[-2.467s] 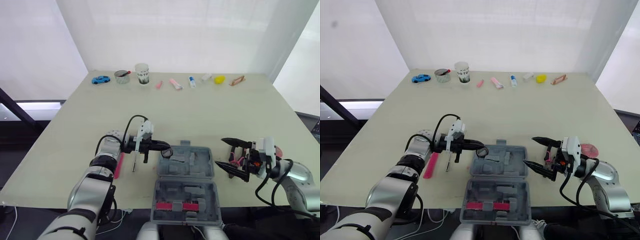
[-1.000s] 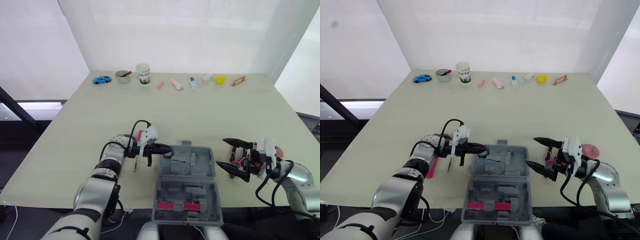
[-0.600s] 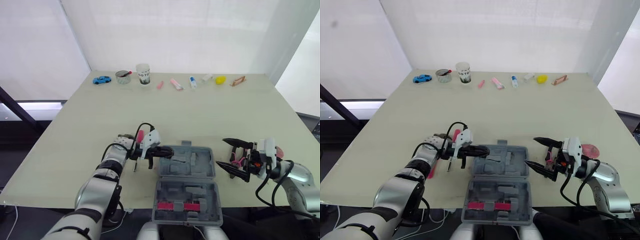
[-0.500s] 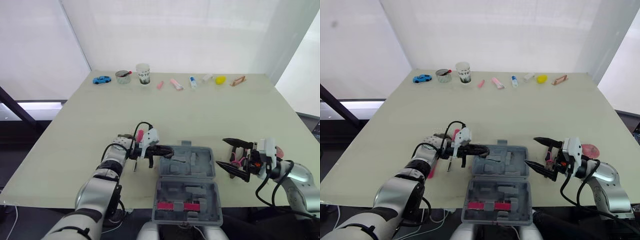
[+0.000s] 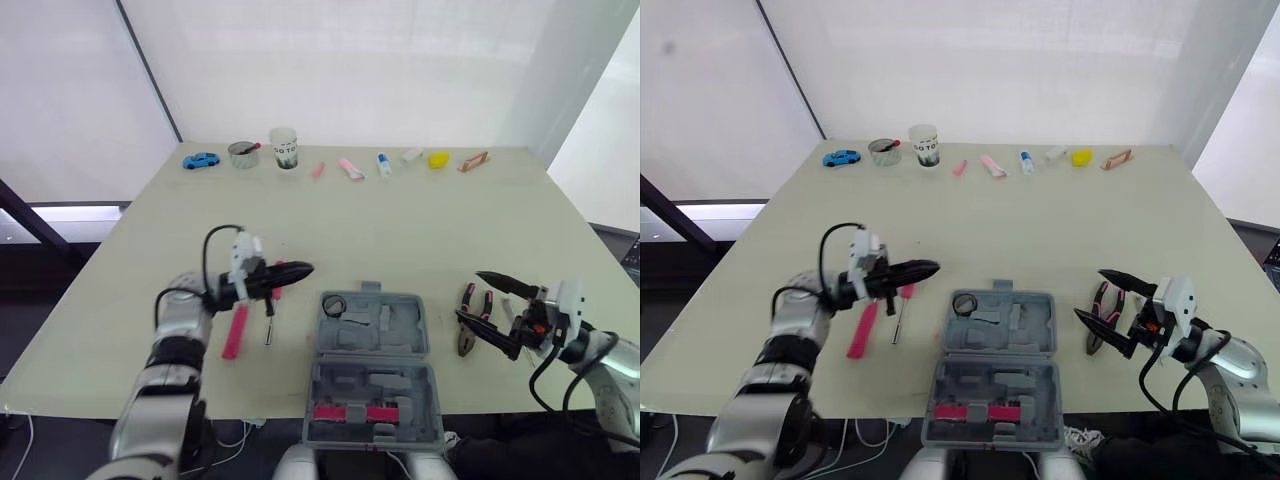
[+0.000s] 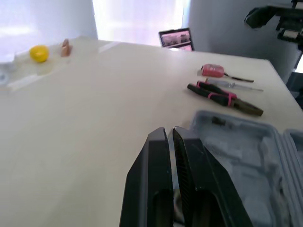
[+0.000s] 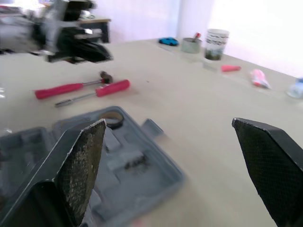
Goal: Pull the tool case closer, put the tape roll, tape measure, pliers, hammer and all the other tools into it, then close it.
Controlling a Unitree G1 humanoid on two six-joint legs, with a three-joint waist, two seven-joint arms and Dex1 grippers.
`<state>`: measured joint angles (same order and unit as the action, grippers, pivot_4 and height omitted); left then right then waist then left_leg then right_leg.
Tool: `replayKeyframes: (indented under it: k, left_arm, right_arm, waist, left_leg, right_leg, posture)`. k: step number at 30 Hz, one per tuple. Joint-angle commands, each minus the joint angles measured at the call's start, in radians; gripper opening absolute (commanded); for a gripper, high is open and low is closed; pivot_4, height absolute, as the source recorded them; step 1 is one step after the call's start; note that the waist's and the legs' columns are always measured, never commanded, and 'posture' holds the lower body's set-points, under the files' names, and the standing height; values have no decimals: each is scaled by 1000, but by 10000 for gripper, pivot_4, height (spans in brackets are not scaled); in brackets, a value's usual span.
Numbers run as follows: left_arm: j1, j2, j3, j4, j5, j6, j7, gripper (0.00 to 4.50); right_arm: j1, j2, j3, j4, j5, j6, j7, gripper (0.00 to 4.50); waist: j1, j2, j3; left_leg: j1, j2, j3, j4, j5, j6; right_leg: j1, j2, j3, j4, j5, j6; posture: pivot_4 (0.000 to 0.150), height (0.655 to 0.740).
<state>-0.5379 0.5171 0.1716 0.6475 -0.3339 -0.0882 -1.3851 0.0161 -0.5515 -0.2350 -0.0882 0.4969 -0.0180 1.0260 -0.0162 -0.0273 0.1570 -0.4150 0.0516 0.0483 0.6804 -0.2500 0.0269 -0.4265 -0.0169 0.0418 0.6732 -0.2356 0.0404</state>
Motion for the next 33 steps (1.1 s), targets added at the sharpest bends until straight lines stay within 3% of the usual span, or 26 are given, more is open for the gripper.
replayKeyframes:
  k: [1, 4, 12, 27, 33]
  left_arm:
    - [104, 61, 75, -155, -68, 65, 47, 2843]
    - [240, 104, 133, -235, -93, 91, 98, 10395]
    - [542, 140, 260, -295, -112, 57, 185, 44783]
    - [800, 137, 393, -317, -146, 31, 268, 44783]
    - [777, 146, 374, -358, -161, 45, 267, 44783]
  right_arm:
    - [49, -17, -62, 12, -23, -36, -40, 45000]
    - [103, -23, -101, 31, -36, -59, -61, 45000]
    - [237, -26, -213, 87, -15, -89, -66, 45000]
    - [444, -6, -326, 187, -20, -165, -85, 45000]
    - [427, -6, -301, 136, -25, -135, -125, 45000]
  waist:
    - [3, 0, 0]
    - [5, 0, 0]
    - [3, 1, 0]
    - [3, 2, -3]
    - [7, 0, -4]
  left_leg:
    - [0, 0, 0, 0, 0, 0]
    - [0, 1, 0, 0, 0, 0]
    - [2, 4, 1, -1, 0, 0]
    - [4, 5, 3, -3, 0, 0]
    - [8, 5, 11, -6, 0, 0]
  right_leg:
    - [0, 0, 0, 0, 0, 0]
    - [0, -1, 0, 0, 0, 0]
    - [0, -1, 1, 0, -2, -4]
    - [-1, -7, 1, -1, -4, -3]
    - [-2, -25, -17, -1, -5, -1]
  posture:
    - [1500, 7400]
    - [1500, 7400]
    - [1500, 7400]
    - [1500, 7400]
    - [1500, 7400]
